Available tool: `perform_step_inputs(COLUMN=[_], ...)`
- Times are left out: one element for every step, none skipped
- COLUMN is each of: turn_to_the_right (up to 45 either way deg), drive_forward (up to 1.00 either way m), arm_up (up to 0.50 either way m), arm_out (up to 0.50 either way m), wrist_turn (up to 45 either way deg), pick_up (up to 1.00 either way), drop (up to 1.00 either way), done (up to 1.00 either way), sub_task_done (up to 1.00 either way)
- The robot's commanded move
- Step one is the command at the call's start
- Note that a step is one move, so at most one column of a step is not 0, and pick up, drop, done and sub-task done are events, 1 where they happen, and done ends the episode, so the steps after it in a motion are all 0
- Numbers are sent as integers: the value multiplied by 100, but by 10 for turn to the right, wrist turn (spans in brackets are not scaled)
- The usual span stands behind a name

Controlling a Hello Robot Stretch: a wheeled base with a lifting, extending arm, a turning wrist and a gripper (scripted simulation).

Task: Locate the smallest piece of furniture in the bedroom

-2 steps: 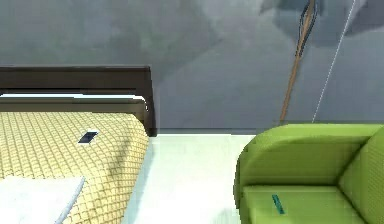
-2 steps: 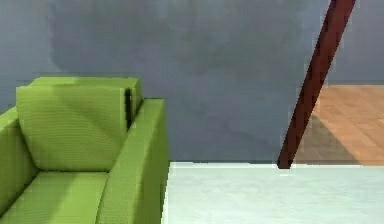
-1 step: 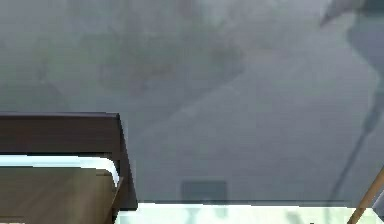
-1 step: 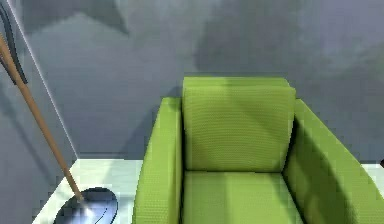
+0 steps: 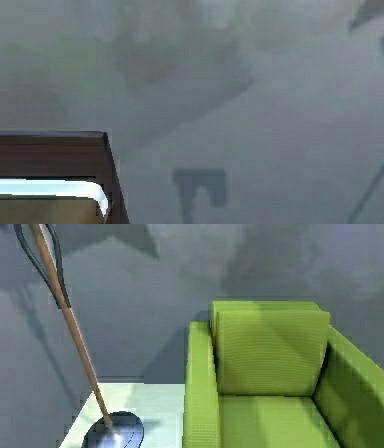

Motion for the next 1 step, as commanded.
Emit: perform_step_inputs(turn_to_the_right=[450], drive_forward=[0], arm_up=[0], arm_out=[0], wrist_turn=[0], pick_up=[0], drop=[0], done=[0], sub_task_done=[0])
